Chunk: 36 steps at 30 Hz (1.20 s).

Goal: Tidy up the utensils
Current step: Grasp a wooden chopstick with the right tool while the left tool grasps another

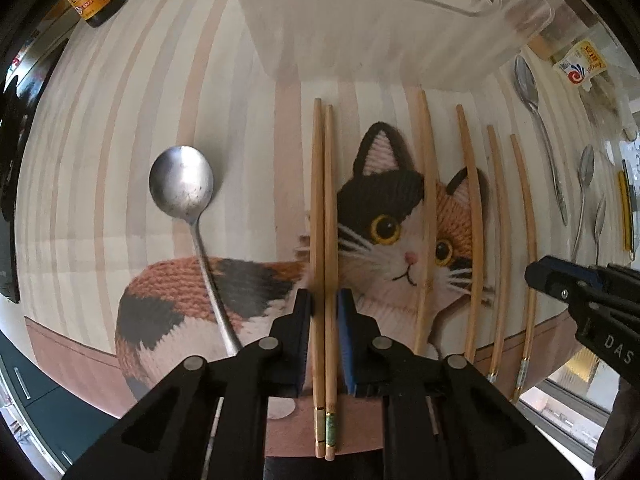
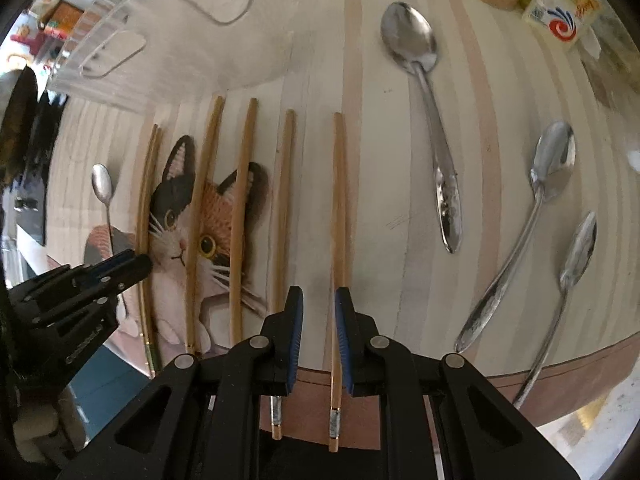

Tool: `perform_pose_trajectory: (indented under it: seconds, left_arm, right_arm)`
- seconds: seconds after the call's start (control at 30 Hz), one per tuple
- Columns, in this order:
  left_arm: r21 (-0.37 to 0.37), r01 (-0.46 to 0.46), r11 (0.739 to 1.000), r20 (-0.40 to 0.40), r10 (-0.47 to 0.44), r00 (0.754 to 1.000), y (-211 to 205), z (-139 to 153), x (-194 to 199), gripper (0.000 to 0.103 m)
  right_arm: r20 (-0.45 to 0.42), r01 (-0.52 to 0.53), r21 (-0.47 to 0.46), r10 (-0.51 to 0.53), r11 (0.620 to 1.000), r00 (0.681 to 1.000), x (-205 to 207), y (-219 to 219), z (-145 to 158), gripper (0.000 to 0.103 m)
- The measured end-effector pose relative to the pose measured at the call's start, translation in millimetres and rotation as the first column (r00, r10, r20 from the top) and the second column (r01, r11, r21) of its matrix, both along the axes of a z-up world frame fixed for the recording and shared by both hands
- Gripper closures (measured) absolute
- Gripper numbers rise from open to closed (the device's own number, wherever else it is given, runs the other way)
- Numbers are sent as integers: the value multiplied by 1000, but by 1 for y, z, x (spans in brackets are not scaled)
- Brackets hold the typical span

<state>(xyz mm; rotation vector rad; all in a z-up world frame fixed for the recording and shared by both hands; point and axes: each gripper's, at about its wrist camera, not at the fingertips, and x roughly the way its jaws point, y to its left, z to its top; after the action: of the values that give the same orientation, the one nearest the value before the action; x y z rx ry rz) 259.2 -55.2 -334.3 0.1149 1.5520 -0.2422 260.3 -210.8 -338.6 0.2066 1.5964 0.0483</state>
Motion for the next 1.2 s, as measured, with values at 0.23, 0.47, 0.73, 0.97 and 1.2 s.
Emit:
perform_pose_trajectory:
  seconds: [0.23, 0.47, 0.73, 0.97, 1.2]
  left_arm:
    - [-56, -11, 998, -13, 10, 1000, 24, -1, -24, 92]
    - [-244, -153, 958, -127, 124, 984, 77, -11, -9, 88]
    - [-236, -113, 965, -125, 85, 988, 93, -4, -7, 87]
    - [-106, 34, 994, -48, -39, 998, 81, 0, -14, 87]
    - [-110, 9, 994, -41, -13, 999, 92, 3, -15, 96]
  right_arm:
    - [-11, 32, -40, -32, 999, 999, -10, 16, -9, 97]
    - [-41, 86, 6, -86, 996, 995, -19, 12, -12, 97]
    - [-47, 116, 11, -116, 993, 992, -20, 3, -14, 96]
    - [-42, 119, -9, -119, 993, 992, -20, 6, -16, 96]
    - [-43, 89, -69, -92, 994, 995, -21, 15, -17, 96]
